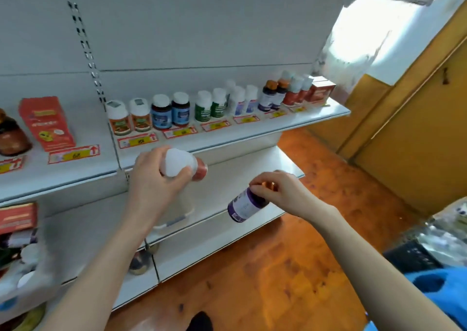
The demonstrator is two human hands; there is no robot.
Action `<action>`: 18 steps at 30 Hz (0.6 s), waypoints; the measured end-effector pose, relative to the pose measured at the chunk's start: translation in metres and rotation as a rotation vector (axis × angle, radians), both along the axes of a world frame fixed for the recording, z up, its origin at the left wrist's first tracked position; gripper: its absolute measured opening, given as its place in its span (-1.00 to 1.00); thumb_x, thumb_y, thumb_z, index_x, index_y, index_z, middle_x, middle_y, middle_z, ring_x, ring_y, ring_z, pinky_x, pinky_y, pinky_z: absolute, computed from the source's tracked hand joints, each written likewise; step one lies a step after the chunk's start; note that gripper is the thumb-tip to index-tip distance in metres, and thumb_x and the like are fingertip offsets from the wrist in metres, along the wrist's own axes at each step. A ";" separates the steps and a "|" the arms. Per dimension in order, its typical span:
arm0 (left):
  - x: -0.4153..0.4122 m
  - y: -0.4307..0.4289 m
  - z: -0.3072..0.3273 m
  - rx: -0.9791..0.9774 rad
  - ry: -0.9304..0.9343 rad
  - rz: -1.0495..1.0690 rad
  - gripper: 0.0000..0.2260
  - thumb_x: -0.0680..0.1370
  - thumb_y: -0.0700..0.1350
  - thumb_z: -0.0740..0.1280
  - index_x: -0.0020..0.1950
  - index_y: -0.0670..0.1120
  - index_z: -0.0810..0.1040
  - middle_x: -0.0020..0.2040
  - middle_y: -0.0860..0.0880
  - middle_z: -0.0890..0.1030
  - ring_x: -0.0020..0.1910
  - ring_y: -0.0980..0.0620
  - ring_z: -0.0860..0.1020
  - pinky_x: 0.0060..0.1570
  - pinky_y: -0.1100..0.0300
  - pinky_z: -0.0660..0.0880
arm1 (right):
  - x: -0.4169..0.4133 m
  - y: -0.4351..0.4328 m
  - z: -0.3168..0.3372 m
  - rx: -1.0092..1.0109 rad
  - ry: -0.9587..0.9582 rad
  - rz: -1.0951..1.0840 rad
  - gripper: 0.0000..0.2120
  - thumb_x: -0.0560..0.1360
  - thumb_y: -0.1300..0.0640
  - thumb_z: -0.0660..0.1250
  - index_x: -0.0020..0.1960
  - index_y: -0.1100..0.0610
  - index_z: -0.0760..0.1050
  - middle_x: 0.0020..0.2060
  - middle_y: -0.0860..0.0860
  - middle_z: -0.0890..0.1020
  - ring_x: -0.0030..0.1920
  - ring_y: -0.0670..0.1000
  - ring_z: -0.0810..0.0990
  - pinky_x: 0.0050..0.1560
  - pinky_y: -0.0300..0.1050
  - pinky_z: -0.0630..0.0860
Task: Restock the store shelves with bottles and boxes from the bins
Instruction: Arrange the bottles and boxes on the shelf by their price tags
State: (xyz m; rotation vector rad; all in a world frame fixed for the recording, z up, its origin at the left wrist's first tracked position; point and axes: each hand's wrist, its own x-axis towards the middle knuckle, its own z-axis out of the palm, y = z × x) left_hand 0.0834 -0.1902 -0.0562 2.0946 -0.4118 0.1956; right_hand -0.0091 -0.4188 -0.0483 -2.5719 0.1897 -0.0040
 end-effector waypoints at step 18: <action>0.130 -0.228 0.049 -0.125 -0.105 -0.228 -0.51 0.20 0.25 0.23 0.05 0.07 0.48 -0.10 0.12 0.47 -0.09 0.05 0.44 -0.19 0.21 0.38 | 0.077 -0.194 0.045 0.075 -0.070 -0.124 -0.71 0.48 0.17 0.35 0.18 0.00 0.47 0.06 -0.13 0.52 0.10 -0.09 0.49 0.06 -0.25 0.50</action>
